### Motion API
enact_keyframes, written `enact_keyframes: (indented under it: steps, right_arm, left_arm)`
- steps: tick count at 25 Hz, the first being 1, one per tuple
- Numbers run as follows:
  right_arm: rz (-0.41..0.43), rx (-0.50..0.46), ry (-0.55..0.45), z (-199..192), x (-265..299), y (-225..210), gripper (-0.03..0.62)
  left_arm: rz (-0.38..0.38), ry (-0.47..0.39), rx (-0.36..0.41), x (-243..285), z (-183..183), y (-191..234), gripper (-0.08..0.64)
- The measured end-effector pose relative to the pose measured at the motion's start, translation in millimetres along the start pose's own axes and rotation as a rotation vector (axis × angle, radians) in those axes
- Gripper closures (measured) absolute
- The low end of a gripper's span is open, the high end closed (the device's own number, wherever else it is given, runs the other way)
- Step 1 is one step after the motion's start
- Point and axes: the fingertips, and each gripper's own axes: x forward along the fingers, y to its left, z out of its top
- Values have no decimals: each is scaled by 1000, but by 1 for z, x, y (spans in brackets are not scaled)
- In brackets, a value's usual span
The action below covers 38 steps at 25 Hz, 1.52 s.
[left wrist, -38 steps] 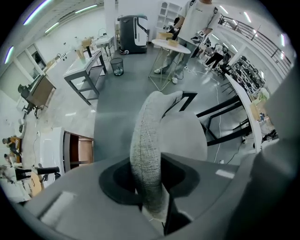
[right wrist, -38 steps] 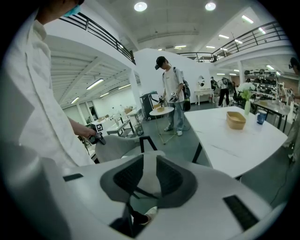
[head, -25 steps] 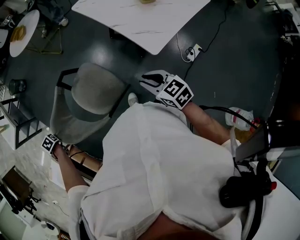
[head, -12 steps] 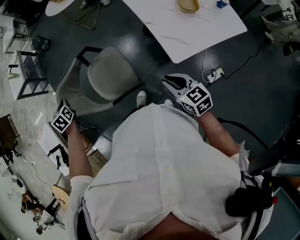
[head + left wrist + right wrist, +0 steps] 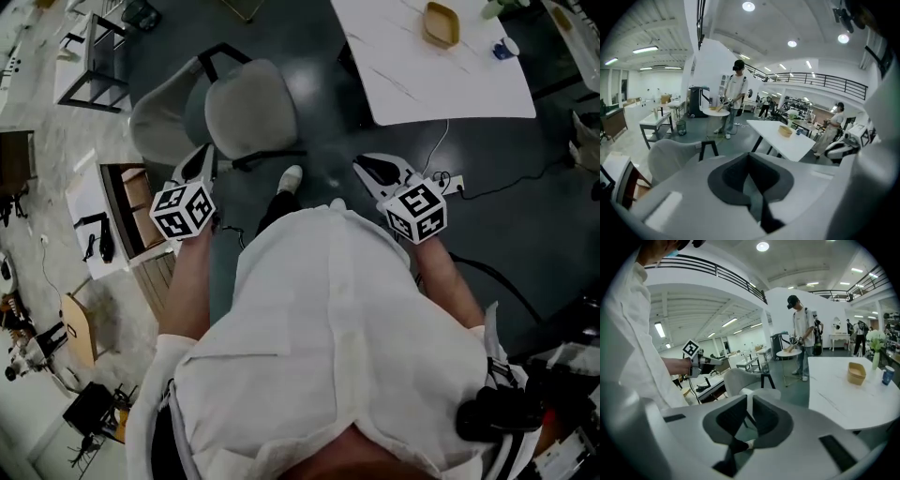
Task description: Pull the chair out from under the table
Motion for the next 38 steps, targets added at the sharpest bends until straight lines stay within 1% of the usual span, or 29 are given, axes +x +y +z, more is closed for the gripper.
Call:
enact_keyframes:
  steps: [3,7,9,12,16,18,19,23,25,29,34,38]
  right_arm:
    - [55,-20,6,-10,-10,11,555]
    - [117,-25,19,-24,-19,20,557]
    - [141,-40,17,-26,-22,27,558]
    - [157,-49,-3,-26,-25,35,560]
    - [148,-48,-26,-22,-27,37,563]
    - [151,-56,-18,-22,-25,41,565]
    - [154,-61,-13,-21,-23,44,565]
    - [167,-80,-4,-13,-11,57,566]
    - [173,-97,2,-7,-5,67,566]
    - [186,-118,5,4,7,91,569]
    - [198,-141,4,14,23,115,571]
    - [197,-147,13,16,34,131,572]
  left_arm:
    - [-89,-13,2,-12,-20,-62,554]
    - [-193,2,42,-20,-39,-133,554]
    - [-253,10,98,-27,-41,-162,554]
    - [-317,29,206,-40,-44,-191,554]
    - [-408,35,258,-46,-43,-220,554]
    - [-424,27,267,-48,-41,-224,554]
    - [-426,25,258,-49,-40,-222,554]
    - [-442,16,168,-55,-35,-205,554]
    - [-436,9,147,-65,-34,-192,554]
    - [-419,21,130,-88,-42,-166,554]
    - [-408,18,86,-107,-50,-137,553]
    - [-409,17,92,-118,-53,-123,553]
